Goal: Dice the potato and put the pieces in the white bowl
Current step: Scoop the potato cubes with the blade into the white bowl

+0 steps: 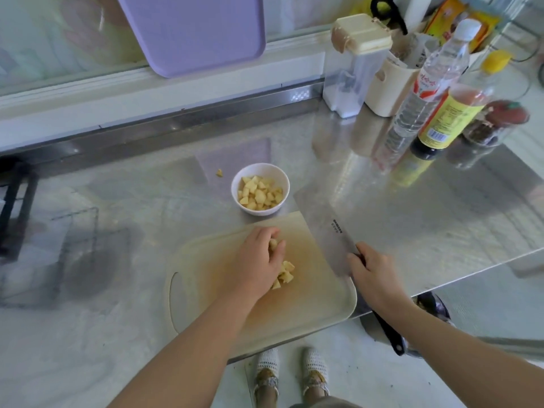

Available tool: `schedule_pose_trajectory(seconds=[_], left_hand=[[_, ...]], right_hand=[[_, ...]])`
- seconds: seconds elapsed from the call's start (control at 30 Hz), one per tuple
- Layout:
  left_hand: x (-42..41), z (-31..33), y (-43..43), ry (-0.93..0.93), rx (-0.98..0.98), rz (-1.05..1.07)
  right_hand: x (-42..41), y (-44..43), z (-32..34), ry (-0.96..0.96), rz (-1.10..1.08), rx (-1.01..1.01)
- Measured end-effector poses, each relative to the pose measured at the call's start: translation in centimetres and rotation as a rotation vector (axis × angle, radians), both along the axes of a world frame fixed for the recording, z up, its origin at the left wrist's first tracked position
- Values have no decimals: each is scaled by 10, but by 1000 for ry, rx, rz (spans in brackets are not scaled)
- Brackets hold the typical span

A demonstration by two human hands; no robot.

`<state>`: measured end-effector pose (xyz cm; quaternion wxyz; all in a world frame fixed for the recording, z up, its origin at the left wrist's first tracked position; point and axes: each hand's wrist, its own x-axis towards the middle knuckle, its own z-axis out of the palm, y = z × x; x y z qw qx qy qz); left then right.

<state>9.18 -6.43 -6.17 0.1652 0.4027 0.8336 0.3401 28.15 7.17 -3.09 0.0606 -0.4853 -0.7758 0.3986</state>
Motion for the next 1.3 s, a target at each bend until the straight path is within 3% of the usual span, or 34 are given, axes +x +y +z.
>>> schedule_pose_trajectory(seconds=[0.13,0.33,0.5,1.0,1.3], left_hand=[[16,-5,-15,83,47,-60],[48,-16,-14,264,-120,48],[60,-16,4,188,-125,181],[49,16,7,0,253,593],[-16,70,73,77,353,489]], right_hand=[[4,-12,-4,-118,112,-2],[-10,-22,7,-214,235,-52],[-22,-44,10,-206,336,-114],[-46,-65,44,-81,509,-101],[-100,-13,92,60,408,-15]])
